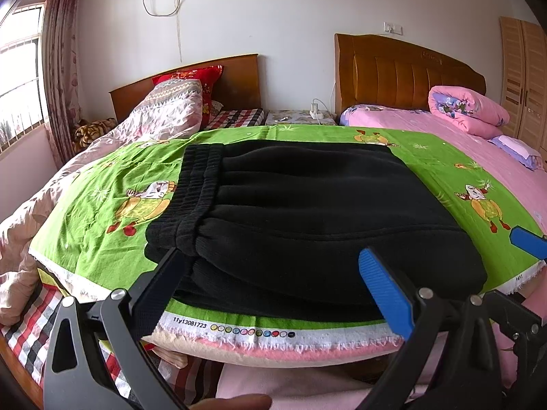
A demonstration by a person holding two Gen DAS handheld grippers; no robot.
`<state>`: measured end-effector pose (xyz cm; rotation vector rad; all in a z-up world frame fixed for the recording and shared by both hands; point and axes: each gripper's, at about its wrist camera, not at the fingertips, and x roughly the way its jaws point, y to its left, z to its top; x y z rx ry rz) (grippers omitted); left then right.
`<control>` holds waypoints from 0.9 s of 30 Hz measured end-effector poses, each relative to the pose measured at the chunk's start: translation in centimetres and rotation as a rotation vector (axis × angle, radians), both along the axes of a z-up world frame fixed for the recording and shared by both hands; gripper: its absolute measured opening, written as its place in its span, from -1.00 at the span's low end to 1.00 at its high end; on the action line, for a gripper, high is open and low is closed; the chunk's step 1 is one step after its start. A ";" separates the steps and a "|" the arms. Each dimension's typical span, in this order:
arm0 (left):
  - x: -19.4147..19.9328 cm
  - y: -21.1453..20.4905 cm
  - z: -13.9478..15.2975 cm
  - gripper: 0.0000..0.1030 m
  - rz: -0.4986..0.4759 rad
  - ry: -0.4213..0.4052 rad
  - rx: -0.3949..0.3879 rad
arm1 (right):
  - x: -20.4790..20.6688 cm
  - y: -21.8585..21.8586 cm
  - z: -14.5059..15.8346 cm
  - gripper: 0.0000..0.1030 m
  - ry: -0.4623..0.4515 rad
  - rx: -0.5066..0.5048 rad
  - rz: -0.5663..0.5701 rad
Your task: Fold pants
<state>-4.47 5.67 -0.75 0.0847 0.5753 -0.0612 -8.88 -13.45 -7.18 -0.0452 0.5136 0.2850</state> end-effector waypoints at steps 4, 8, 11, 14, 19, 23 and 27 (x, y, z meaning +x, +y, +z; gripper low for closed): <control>0.0 0.0 0.0 0.97 0.000 0.000 0.000 | 0.0 0.0 0.0 0.92 0.000 0.000 0.000; 0.0 0.0 0.0 0.97 0.000 0.000 -0.001 | 0.0 0.0 0.0 0.92 0.000 0.001 0.000; 0.0 0.0 0.0 0.97 0.001 0.000 0.000 | 0.0 0.0 0.0 0.92 0.001 0.002 0.000; 0.0 0.0 0.0 0.97 -0.001 0.002 -0.001 | 0.0 0.1 -0.2 0.92 0.002 0.005 -0.002; 0.0 -0.1 -0.1 0.97 -0.001 0.003 0.001 | 0.0 0.1 -0.2 0.92 0.004 0.005 -0.002; 0.0 0.0 -0.1 0.97 0.000 0.004 0.006 | 0.0 0.2 -0.2 0.92 0.005 0.006 -0.002; 0.0 -0.1 -0.1 0.97 0.006 0.001 0.019 | 0.0 0.3 -0.2 0.92 0.005 0.007 -0.003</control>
